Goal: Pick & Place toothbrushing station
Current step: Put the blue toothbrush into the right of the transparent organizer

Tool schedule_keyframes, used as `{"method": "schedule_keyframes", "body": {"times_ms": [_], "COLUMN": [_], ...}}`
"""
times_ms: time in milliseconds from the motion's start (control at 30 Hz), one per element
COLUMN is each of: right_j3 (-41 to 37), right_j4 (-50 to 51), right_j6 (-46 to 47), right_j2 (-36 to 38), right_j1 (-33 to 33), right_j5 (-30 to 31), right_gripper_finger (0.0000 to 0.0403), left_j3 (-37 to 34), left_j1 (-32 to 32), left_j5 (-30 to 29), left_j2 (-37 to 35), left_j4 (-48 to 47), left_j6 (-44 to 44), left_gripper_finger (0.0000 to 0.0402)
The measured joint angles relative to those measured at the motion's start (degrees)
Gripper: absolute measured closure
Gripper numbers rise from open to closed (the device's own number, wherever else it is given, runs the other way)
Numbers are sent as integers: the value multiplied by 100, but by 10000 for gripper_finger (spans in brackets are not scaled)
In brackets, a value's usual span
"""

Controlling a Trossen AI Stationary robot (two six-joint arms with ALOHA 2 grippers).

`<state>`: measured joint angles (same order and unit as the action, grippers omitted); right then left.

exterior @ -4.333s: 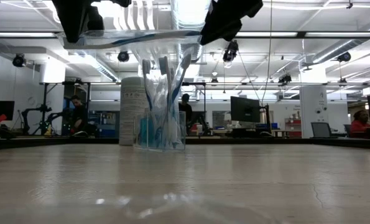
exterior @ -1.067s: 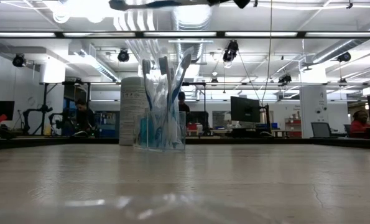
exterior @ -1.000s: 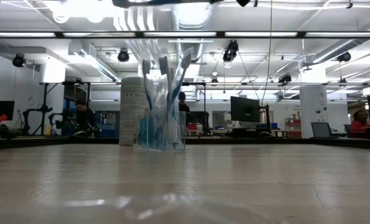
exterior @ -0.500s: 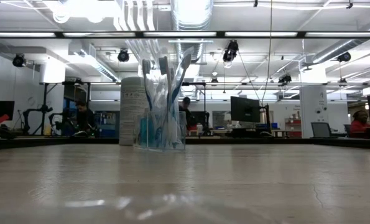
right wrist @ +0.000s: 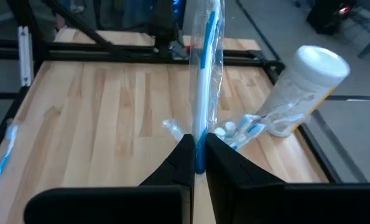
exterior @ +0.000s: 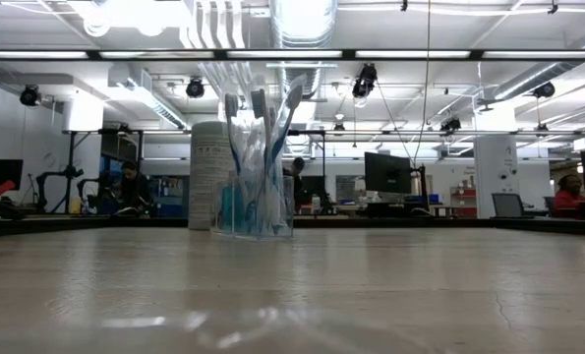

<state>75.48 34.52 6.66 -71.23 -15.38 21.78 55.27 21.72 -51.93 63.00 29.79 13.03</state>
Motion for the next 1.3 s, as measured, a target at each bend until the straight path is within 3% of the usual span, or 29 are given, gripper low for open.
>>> {"method": "schedule_keyframes", "body": {"times_ms": [133, 367, 667, 1167, 1300], "right_j3": [0, -9, -31, -7, 0], "right_j4": [-69, -520, -1327, -1779, -1918], "right_j6": [-63, -271, -681, -555, -666], "right_j2": [2, -58, -150, -1018, -987], "right_j1": [0, 0, 0, 7, 0], "right_j5": [240, 393, 349, 238, 203], "right_gripper_finger": [388, 388, 388, 388, 388], "left_j3": [-734, -1632, -1938, -1854, -1854], "left_j1": [2, -18, -61, -94, -99], "left_j5": [673, 687, 733, 1143, 1612], "left_j2": [-242, -287, -187, -109, -90], "left_j4": [1017, 2685, 2902, 2959, 2938], "left_j6": [-247, -417, -844, -876, -905], "left_gripper_finger": [257, 257, 257, 257, 257]}}
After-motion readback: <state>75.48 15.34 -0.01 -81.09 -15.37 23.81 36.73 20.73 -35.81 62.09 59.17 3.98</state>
